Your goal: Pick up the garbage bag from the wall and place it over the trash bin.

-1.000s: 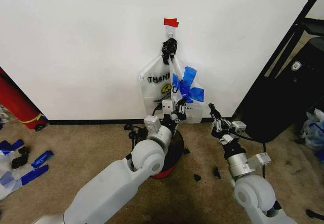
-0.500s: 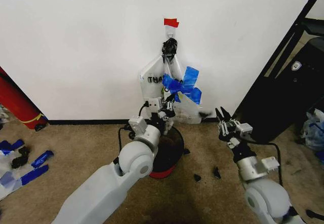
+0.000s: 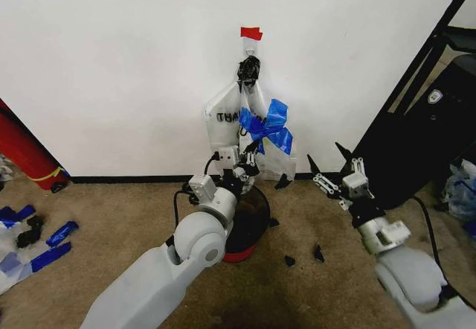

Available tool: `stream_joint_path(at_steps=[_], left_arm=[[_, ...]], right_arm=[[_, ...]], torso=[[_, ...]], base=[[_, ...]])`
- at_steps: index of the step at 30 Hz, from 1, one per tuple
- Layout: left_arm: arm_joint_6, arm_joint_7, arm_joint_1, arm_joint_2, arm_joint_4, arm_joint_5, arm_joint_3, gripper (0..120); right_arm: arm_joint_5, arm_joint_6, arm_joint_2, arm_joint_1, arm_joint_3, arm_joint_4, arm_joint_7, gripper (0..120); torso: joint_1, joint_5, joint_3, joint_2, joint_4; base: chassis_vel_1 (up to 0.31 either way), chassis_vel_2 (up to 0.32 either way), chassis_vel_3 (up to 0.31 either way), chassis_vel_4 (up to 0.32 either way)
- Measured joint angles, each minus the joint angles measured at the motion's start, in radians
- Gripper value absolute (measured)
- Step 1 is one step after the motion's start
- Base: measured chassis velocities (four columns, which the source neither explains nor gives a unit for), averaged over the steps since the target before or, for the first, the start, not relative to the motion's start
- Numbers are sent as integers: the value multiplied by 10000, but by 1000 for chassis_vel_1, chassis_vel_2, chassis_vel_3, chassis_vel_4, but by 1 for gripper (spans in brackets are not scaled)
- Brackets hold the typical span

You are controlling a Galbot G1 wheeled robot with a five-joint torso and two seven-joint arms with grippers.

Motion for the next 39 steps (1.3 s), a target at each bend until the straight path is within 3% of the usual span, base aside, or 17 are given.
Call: stream_joint_path(at_steps=[2,6,11,15,23,25,28,32,34,36,39], left_arm=[[55,-8,-60,-5,0,1,32,0],[87,-10,-129,29,0,-3,58,0],[104,-12,-124,-35,0,-18,6,0],[106,-11,-77,-55,-3,-21,-12,0],[106,-4,-115,-42,-4,-35,-20,0],[105,-5,-126,-42,-3,-36,-18,0],[106,-4,-137,-56,18,-44,-9,0],[105,-5,-127,-58,23,-44,-9,0],[105,-9,-80,-53,24,-44,-7,0],[105,-14,-51,-38,15,-44,-15,0],[99,-28,39,78,-61,-44,-140,0]], right_arm=[[71,44,-386,739,-581,-354,-139,97],[228,76,-858,1897,-1655,-826,-400,100],[48,46,-883,3090,-2828,-1522,-536,100],[-163,41,-679,3410,-3091,-1794,-519,98],[-761,279,-259,3856,-3369,-2229,-393,62],[-778,289,-239,3856,-3369,-2229,-373,62],[-852,330,-132,3744,-3311,-2181,-277,43],[-855,332,-109,3669,-3272,-2132,-248,38],[-854,330,-58,3524,-3184,-2044,-190,23],[-827,317,-7,3401,-3122,-1985,-133,20],[-438,195,202,2983,-2866,-1759,81,4]], torso=[[0,0,0,0,-1],[0,-1,1,0,0],[0,-1,1,0,-3],[0,0,1,0,-3],[0,-1,0,0,-3],[0,-1,0,0,-3],[0,-2,0,0,-3],[0,-2,-1,0,-4],[0,-2,0,0,-3],[1,-3,-1,0,-2],[0,-3,-1,0,-2]], base=[[0,0,0,0],[0,0,0,0],[0,0,0,0],[0,0,0,0],[0,0,0,0],[0,0,0,0],[0,0,0,0],[0,0,0,0],[0,0,0,0],[0,0,0,0],[0,0,0,0]])
